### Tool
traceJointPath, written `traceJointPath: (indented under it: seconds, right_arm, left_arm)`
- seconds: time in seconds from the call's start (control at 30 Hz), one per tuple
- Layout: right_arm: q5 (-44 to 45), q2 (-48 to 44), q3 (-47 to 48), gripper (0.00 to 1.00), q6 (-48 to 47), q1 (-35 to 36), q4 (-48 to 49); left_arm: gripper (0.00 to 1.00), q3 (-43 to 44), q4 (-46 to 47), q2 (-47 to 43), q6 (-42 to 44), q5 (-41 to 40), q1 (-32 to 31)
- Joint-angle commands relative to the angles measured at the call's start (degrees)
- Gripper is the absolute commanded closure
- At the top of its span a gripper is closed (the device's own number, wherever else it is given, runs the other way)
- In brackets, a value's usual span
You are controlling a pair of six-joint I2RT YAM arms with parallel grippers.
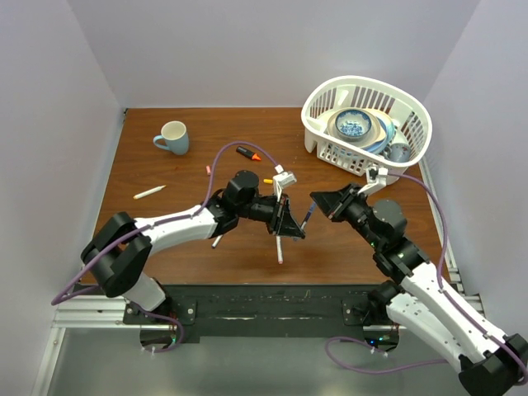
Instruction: Insert the pens into the pen caps
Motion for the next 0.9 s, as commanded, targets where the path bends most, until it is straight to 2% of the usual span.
traceJointPath:
  seconds: [0.0, 0.2, 0.37, 0.43, 0.47, 0.67, 0.73, 0.83, 0.87]
  right_arm:
    - [-18.3, 3.9, -3.1, 1.0, 0.4, 3.9, -9.3]
    - [-17.0, 7.9, -0.6, 1.0, -0.9, 10.2, -9.5]
    - [-13.9, 11.1, 0.6, 1.0, -1.5, 13.5, -10.1]
    - [-11.1, 11.7, 1.6, 1.0, -2.2, 15.2, -13.2]
    - [-8.6, 11.9, 2.2, 1.0, -2.8, 15.8, -14.2]
    - [-6.3, 13.9, 1.3, 1.0, -1.2, 18.8, -12.3]
    - [-2.6, 12.4, 2.3, 1.0, -1.0, 18.9, -13.6]
    - [2.5, 10.7, 9.9, 1.0, -2.6, 18.8, -20.1]
    - [4.3, 10.8, 12.1, 1.0, -3.5, 18.7, -21.5]
  left_arm:
    - [1.0, 8.7, 7.8, -1.4, 2.7, -14.3, 5.0]
    - [1.0, 10.8, 10.0, -1.7, 2.6, -17.8, 6.6]
    - [1.0, 14.8, 5.1, -3.3, 5.9, -20.2, 9.7]
    - [1.0, 15.8, 3.9, -3.5, 6.5, -20.7, 10.3]
    - [1.0, 15.5, 4.2, -3.6, 6.0, -19.9, 11.1]
    - [1.0, 13.7, 6.8, -3.0, 2.8, -18.4, 11.5]
    - [1.0, 14.9, 3.0, -2.2, 5.2, -17.2, 10.6]
    - [1.0, 9.5, 3.8, -4.3, 6.9, -16.8, 8.6]
    - [1.0, 4.6, 5.4, -5.3, 6.3, -15.5, 8.6]
